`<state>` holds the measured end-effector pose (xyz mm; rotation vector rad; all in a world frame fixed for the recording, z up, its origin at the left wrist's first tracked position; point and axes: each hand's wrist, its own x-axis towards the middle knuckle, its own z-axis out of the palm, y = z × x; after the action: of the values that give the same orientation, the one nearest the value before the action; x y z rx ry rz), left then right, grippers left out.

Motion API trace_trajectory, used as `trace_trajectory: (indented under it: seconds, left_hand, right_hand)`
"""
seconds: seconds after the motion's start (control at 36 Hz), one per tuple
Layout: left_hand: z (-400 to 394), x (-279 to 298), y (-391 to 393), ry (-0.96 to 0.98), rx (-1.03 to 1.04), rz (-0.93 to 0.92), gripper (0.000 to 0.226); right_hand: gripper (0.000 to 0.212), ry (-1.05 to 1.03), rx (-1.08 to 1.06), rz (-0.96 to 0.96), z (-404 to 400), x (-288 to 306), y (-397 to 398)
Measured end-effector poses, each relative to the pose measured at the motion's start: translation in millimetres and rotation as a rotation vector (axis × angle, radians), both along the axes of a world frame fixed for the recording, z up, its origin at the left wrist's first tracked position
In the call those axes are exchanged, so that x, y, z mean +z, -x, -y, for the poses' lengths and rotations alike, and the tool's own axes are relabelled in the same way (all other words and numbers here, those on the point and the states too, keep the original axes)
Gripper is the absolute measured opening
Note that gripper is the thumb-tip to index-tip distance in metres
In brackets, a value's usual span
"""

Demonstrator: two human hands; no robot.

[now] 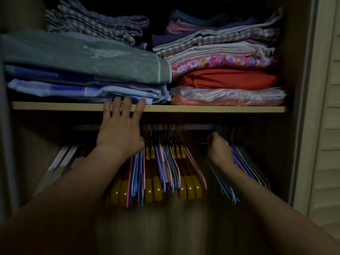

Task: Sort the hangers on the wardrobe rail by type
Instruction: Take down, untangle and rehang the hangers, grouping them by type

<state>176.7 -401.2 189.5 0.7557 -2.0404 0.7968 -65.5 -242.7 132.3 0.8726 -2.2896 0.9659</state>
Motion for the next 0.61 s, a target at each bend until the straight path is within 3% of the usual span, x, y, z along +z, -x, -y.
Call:
trace_trajectory:
  seconds: [0.19, 0.31, 0.39, 0.44, 0.53, 0.58, 0.61]
  left_hand:
    - [-12.0, 0.8, -1.0, -0.082, -0.017, 0.004, 0.108]
    - [-38.5, -28.0, -3.8, -0.264, -0.290, -0.180, 0.097]
    - [-87.9, -90.1, -5.3, -0.536, -0.630, -0.327, 0.068]
    - [-119.1, -147.9, -3.1, -0.725, -0.754, -0.276, 0.048]
    - [-147.7, -232.0, 10.0, -1.210, -0.743, -0.222, 0.023]
    - [-168.6, -279.0, 13.9, -1.557, -0.691, -0.157, 0.023]
    - [-176.5, -300.6, 14.1, -1.611, -0.604, -0.073, 0.032]
  right_hand:
    - [0.026, -0.018, 0.023, 0.050, -48.0, -39.1, -29.0]
    - [0.017, -0.023, 0.066, 0.180, -91.0, -59.7, -45.1]
    - [0.014, -0.022, 0.116, 0.324, -125.3, -86.1, -50.4]
    - [0.016, -0.015, 0.138, 0.414, -145.5, -105.7, -53.8]
    - [0.024, 0.031, 0.205, 0.537, -167.4, -127.5, -59.1]
    - [0.022, 0.077, 0.245, 0.639, -182.6, -141.1, -64.3]
    - [0.020, 0.091, 0.270, 0.683, -190.9, -146.9, -66.6]
